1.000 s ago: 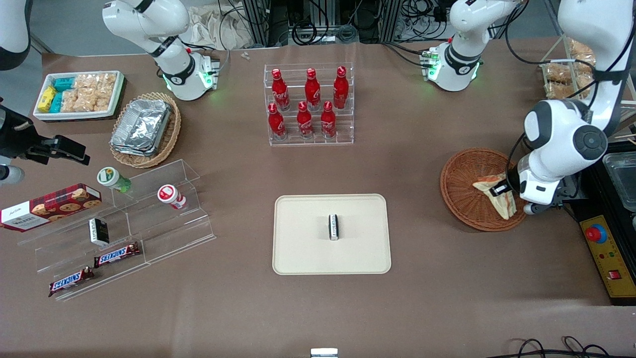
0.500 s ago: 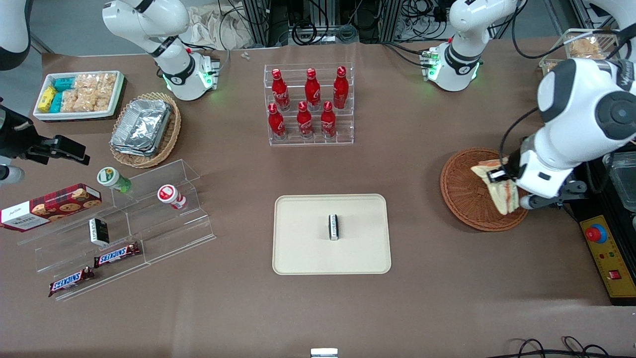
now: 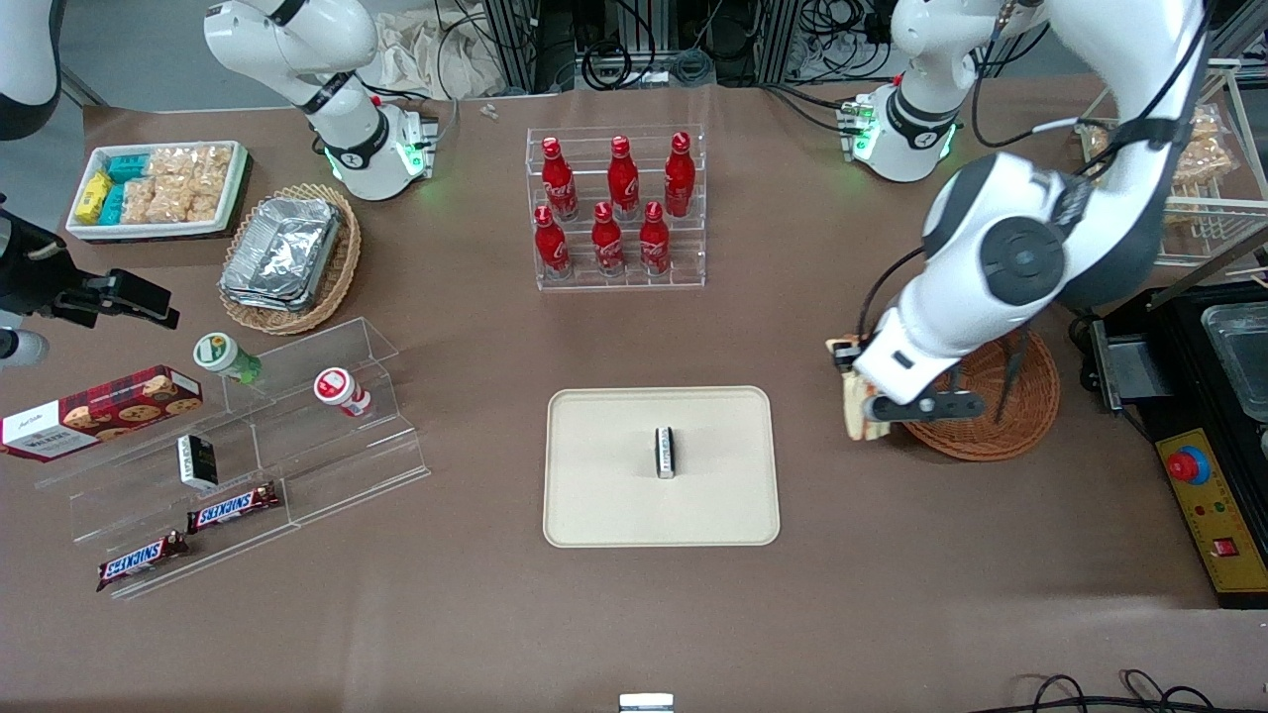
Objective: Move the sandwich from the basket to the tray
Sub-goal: 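Lift the sandwich and carry it over the cream tray, then lower the sandwich onto the tray beside the black packet, then open the left gripper and release the sandwich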
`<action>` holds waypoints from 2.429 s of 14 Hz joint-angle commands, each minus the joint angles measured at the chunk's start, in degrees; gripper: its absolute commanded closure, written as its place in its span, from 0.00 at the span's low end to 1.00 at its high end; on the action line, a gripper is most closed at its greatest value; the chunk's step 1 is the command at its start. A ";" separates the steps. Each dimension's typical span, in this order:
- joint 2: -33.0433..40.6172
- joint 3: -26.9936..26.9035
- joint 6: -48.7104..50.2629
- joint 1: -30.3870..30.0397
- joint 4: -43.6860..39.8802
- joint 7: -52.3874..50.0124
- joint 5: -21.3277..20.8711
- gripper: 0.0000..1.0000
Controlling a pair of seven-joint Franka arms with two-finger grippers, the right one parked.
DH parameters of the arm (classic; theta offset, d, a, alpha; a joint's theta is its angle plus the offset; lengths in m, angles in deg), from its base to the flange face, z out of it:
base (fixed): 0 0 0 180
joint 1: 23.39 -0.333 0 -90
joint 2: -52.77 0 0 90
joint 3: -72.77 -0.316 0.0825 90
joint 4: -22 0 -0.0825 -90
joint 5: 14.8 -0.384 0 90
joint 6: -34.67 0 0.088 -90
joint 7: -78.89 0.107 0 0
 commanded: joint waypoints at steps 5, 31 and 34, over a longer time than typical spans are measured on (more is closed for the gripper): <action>-15.24 -0.44 0.78 10.82 -11.78 -7.69 -11.87 1.00; -22.06 -6.86 7.79 17.43 -24.53 -11.72 -11.71 0.00; -14.06 -6.51 14.57 13.29 -22.69 -14.19 -9.94 0.00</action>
